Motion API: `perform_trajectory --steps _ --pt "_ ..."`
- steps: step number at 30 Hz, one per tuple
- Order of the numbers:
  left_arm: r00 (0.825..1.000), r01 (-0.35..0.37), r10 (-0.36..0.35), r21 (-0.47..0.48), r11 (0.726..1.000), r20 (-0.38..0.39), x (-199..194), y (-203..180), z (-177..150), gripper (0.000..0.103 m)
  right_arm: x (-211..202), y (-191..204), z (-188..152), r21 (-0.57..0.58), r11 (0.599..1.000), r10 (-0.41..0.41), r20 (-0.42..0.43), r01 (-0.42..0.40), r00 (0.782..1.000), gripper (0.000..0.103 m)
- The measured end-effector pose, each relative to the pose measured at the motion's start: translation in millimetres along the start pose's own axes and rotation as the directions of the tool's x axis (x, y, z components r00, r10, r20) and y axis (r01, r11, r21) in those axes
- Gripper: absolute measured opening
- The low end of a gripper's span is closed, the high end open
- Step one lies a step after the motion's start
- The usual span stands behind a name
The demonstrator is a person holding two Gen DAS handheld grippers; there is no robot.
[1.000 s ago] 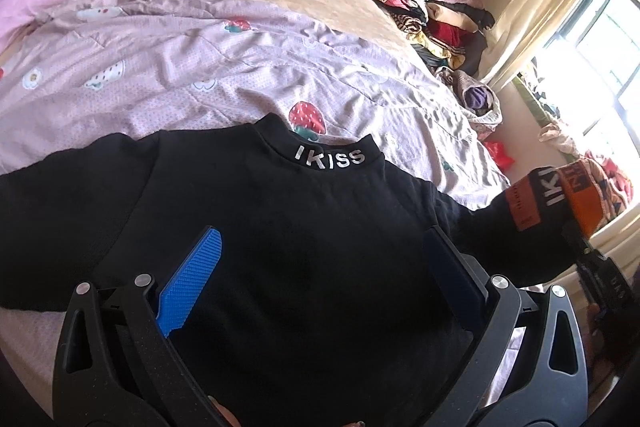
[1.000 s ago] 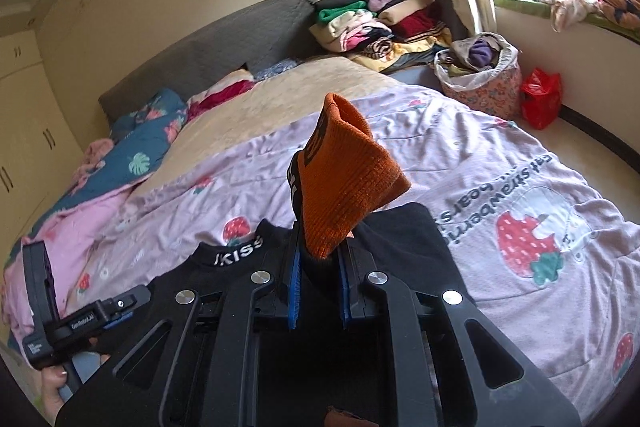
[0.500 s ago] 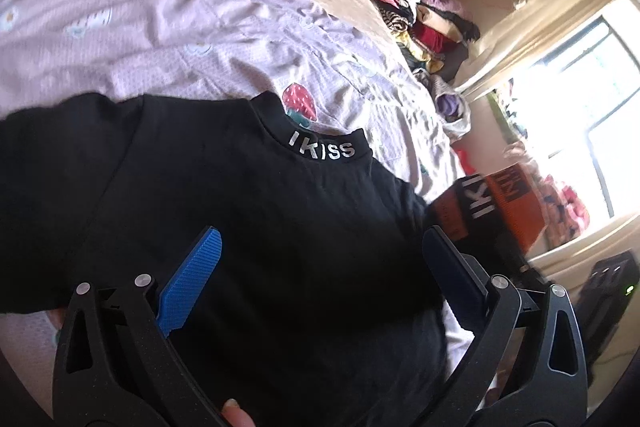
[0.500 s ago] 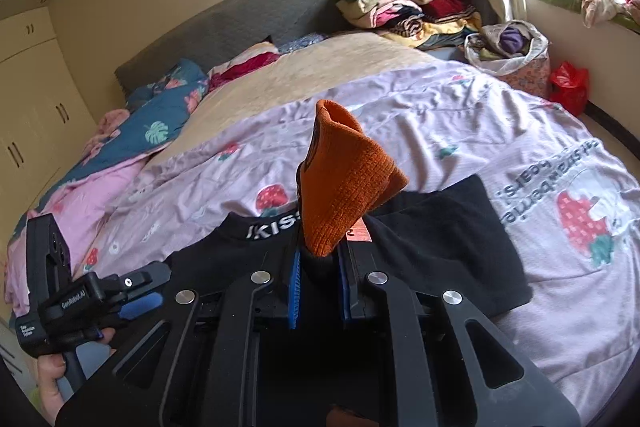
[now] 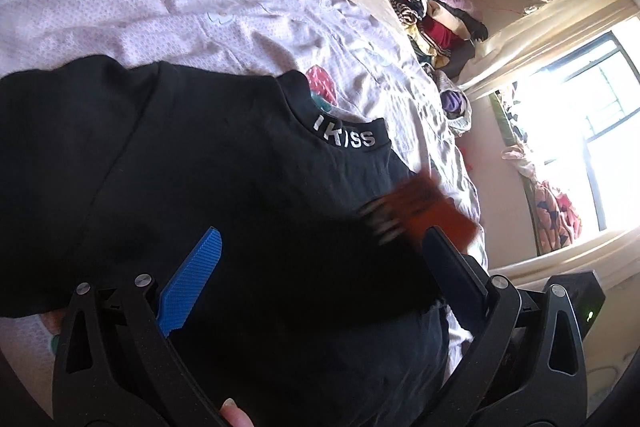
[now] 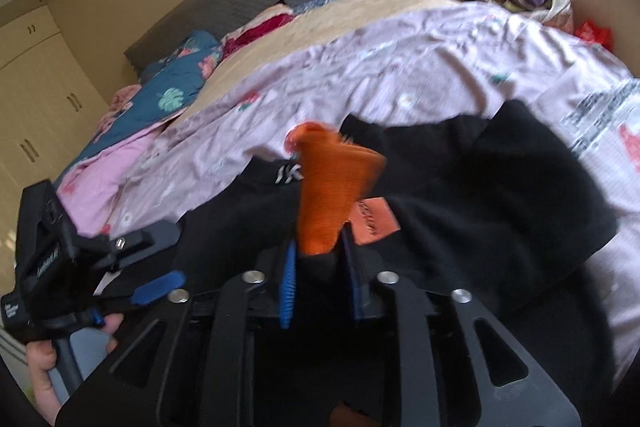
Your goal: Fold small clothes
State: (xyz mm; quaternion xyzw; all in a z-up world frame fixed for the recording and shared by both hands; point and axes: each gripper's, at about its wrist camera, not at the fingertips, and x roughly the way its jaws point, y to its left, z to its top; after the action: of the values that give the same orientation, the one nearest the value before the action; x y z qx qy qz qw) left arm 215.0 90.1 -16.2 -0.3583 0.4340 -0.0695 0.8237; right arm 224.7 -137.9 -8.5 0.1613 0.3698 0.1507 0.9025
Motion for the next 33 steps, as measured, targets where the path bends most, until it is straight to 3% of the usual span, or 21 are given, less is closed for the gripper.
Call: perform_trajectory --steps 2,6,12,19,20,21,22,33 --pt "1.000 -0.022 0.023 0.023 0.999 -0.010 6.1 -3.5 -2.1 0.095 -3.5 2.1 -5.0 -0.013 0.999 0.033 -0.020 -0.034 0.999 0.049" --pt "0.998 -0.008 0.009 0.018 1.000 -0.056 18.3 -4.2 -7.1 0.094 -22.3 1.6 -23.5 -0.066 0.996 0.063 -0.055 -0.066 0.997 0.049" --pt "0.993 -0.070 0.075 0.054 0.996 -0.091 37.7 -11.8 -22.3 0.090 -46.9 -19.4 -38.9 -0.043 0.999 0.007 -0.059 -0.010 0.998 0.049" --pt "0.990 -0.123 0.130 0.116 0.986 -0.058 52.3 -27.7 -34.1 0.045 -69.9 -38.8 -40.3 -0.026 0.999 -0.027 -0.033 0.026 0.999 0.049" --pt "0.989 -0.137 0.143 0.125 0.983 -0.045 52.7 -28.9 -35.0 0.036 -72.6 -40.1 -40.6 -0.028 0.999 -0.033 -0.027 0.032 0.999 0.049" --pt "0.989 -0.140 0.146 0.130 0.982 -0.039 53.3 -29.3 -35.3 0.013 -74.5 -41.6 -40.3 -0.026 0.999 -0.038 -0.024 0.037 0.999 0.049" --pt "0.991 -0.121 0.127 0.122 0.985 -0.040 53.2 -28.8 -35.0 0.009 -76.9 -44.0 -40.2 -0.021 0.999 -0.041 -0.023 0.041 0.999 0.049" --pt "0.999 0.021 -0.026 0.161 0.987 0.031 5.6 -53.2 -30.3 0.005 -103.1 -66.3 -31.6 0.049 0.993 -0.109 0.028 0.108 0.994 0.049"
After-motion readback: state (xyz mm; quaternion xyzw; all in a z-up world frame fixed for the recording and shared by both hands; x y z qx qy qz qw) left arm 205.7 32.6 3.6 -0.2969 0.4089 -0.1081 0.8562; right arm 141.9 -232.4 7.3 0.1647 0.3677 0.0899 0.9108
